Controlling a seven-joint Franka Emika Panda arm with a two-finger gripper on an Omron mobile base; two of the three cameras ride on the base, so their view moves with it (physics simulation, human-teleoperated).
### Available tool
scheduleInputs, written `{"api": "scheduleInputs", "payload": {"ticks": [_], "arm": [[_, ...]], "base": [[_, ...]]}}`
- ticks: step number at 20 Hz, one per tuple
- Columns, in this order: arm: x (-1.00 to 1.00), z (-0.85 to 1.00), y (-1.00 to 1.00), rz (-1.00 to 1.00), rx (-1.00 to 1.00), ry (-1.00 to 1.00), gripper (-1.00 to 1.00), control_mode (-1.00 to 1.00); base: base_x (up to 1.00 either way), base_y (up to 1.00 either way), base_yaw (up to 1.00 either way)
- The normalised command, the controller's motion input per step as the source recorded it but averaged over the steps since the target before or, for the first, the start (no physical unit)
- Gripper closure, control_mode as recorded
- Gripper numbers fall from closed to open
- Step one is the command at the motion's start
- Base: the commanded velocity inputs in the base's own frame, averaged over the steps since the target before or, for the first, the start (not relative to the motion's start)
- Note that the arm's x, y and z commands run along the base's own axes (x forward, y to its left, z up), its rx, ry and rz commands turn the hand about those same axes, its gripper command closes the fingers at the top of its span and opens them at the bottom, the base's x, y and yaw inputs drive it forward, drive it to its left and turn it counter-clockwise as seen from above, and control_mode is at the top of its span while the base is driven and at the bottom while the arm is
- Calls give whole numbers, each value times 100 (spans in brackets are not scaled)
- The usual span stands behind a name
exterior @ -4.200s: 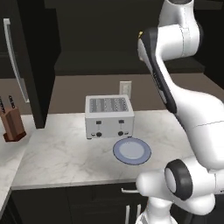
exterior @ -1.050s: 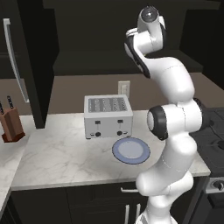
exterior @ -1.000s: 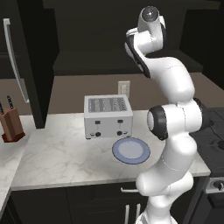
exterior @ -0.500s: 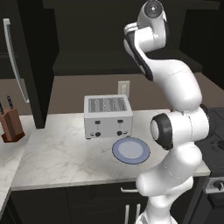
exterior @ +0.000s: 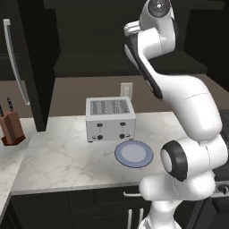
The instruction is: Move the hot dog bun to the plate on the dining table and place the condiment next to that plate. Then navigate to the fridge and take the sausage and place it on the plate as well.
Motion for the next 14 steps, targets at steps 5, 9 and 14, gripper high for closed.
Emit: {"api": "scheduleInputs", "payload": {"ticks": [5,9,14], "arm": [[-100,12,0,4,1,11,100,-100],[-100,-11,0,7,0,13,100,-100],[-100,-51,0,8,0,5,100,-100]], "base": [[0,0,0],[0,0,0],[0,0,0]]}}
